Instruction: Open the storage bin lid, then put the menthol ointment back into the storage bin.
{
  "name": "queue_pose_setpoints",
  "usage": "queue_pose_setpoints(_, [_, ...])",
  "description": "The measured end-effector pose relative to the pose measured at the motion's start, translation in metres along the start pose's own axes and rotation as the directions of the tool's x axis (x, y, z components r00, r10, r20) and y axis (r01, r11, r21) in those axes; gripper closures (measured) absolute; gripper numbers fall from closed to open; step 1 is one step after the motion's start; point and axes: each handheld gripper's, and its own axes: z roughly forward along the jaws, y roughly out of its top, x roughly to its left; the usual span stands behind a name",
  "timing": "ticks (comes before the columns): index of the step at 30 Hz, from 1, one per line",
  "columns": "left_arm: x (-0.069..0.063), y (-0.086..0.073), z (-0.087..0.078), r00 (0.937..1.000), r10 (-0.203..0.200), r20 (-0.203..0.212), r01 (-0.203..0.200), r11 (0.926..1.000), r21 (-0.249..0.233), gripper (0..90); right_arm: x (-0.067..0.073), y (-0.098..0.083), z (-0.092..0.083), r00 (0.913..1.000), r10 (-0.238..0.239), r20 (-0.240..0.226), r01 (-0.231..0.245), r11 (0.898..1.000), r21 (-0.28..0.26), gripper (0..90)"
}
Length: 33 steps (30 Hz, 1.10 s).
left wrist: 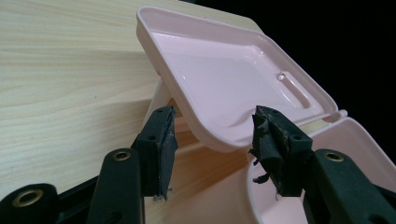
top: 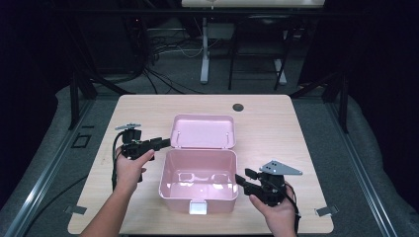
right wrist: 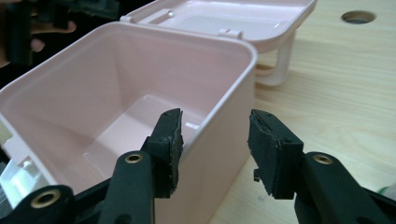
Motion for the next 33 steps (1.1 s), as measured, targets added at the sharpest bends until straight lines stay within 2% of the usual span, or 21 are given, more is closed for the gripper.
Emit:
queue_pose_setpoints(4, [0.0,-0.008,-0.008,0.9996,0.027,-0.01,-0.027,0.9995,-0.016,50.3,-0.007,0.006,-0.005,0.9987,-0.019,0.047,0.02,1.0,-0.013,52.8])
queue_pose_setpoints(6, [0.001,-0.013,-0.012,0.9984,0.05,-0.027,-0.05,0.9986,-0.015,50.6,-0.01,0.01,-0.011,0.9995,-0.006,0.032,0.007,0.998,-0.058,51.4])
queue_pose_setpoints(10, [0.002,-0.021,-0.018,0.9976,0.063,-0.03,-0.063,0.9977,-0.024,50.7,-0.017,0.02,-0.018,0.9973,-0.019,0.071,0.023,0.998,-0.055,50.5])
queue_pose_setpoints(16, [0.003,-0.021,-0.028,0.9921,0.114,-0.051,-0.115,0.9933,-0.014,50.7,-0.028,0.033,-0.016,0.9885,-0.059,0.139,0.054,0.998,0.037,50.0])
queue_pose_setpoints(20, [0.003,-0.023,-0.034,0.9889,0.138,-0.054,-0.139,0.9903,-0.005,50.7,-0.035,0.039,-0.007,0.9826,-0.096,0.159,0.076,0.989,0.123,48.3])
queue_pose_setpoints(24, [0.003,-0.025,-0.041,0.9843,0.164,-0.066,-0.165,0.9863,-0.009,50.7,-0.041,0.044,0.0,0.9783,-0.109,0.176,0.079,0.983,0.168,47.4])
queue_pose_setpoints(27, [0.003,-0.025,-0.045,0.9835,0.165,-0.074,-0.167,0.9859,-0.014,50.6,-0.043,0.048,0.002,0.9755,-0.117,0.186,0.077,0.975,0.209,47.3])
queue_pose_setpoints(29, [0.005,-0.025,-0.047,0.9826,0.167,-0.081,-0.169,0.9855,-0.015,50.6,-0.045,0.052,0.005,0.9764,-0.121,0.179,0.073,0.964,0.254,47.3])
queue_pose_setpoints(33, [0.005,-0.025,-0.049,0.9821,0.169,-0.083,-0.171,0.9849,-0.023,50.6,-0.052,0.059,0.009,0.9666,-0.154,0.205,0.084,0.946,0.314,46.0])
